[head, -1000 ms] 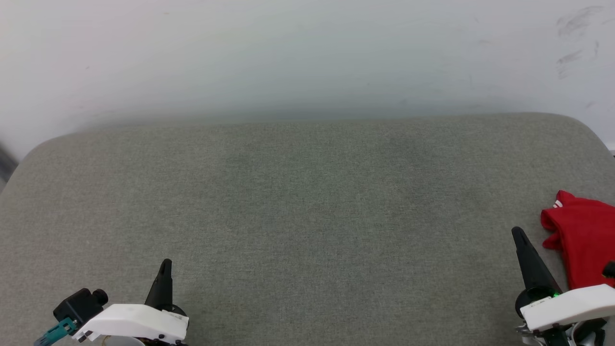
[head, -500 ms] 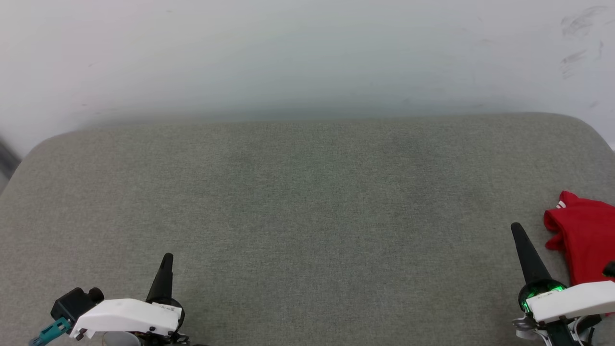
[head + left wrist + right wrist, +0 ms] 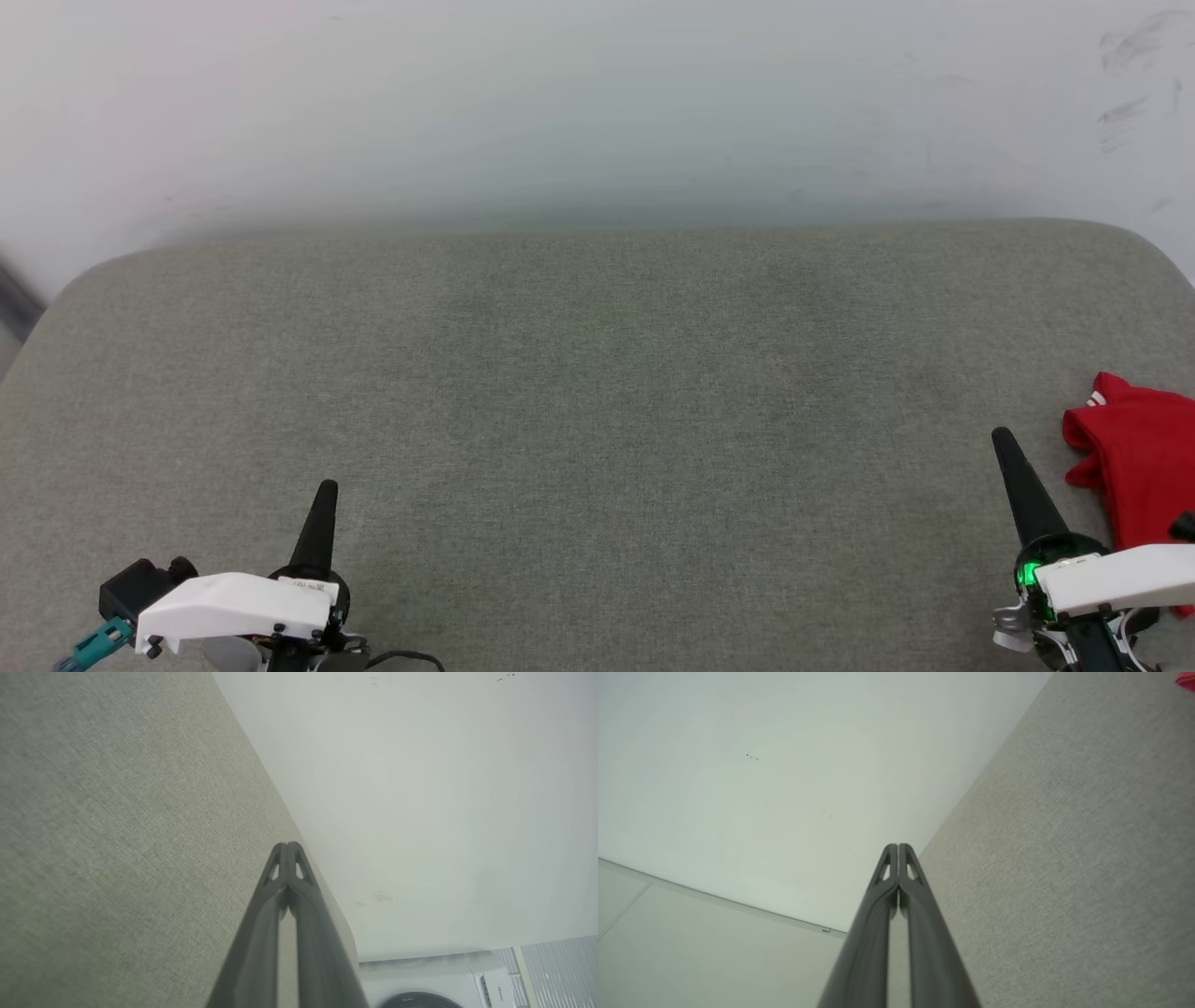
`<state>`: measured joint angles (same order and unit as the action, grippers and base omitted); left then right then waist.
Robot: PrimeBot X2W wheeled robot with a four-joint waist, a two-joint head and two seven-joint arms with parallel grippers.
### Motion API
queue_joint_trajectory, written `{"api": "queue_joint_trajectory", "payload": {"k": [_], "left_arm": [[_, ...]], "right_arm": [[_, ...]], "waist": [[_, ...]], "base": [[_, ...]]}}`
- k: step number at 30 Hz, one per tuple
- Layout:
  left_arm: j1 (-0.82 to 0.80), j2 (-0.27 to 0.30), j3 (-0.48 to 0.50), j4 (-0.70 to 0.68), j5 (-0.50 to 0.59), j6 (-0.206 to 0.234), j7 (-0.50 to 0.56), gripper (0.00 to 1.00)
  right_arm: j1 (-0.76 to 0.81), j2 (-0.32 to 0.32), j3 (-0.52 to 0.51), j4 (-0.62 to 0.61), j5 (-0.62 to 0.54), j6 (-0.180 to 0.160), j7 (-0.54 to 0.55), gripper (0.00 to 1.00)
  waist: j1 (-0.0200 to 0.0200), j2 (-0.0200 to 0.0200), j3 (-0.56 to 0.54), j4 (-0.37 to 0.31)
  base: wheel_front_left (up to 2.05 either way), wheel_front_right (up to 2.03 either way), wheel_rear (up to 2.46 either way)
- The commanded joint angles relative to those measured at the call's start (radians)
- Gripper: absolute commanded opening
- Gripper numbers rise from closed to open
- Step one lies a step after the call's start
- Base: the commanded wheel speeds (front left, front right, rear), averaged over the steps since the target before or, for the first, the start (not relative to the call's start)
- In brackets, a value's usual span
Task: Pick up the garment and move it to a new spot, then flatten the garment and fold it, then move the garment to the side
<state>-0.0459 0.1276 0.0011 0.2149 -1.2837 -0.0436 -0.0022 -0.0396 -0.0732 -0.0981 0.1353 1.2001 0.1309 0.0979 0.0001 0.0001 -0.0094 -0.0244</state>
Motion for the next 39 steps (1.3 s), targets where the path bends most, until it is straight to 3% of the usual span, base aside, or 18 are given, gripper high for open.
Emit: {"api": "queue_joint_trajectory", "payload": {"k": [1, 39], "left_arm": [[-0.021, 0.001, 0.006, -0.004, -0.014, -0.004, 0.006, 0.00], [-0.060, -0.060, 0.091, 0.025, -0.275, -0.075, 0.094, 0.00]], "right_arm": [[-0.020, 0.001, -0.003, -0.001, 0.016, 0.000, 0.002, 0.00], [-0.069, 0.021, -0.015, 0.091, 0.338, 0.000, 0.014, 0.00]], "waist": [[-0.0001, -0.0001, 0.000, 0.000], [-0.0001, -0.0001, 0.010, 0.019]], "base": [[0.00, 0.00, 0.00], [0.00, 0.00, 0.00]]}}
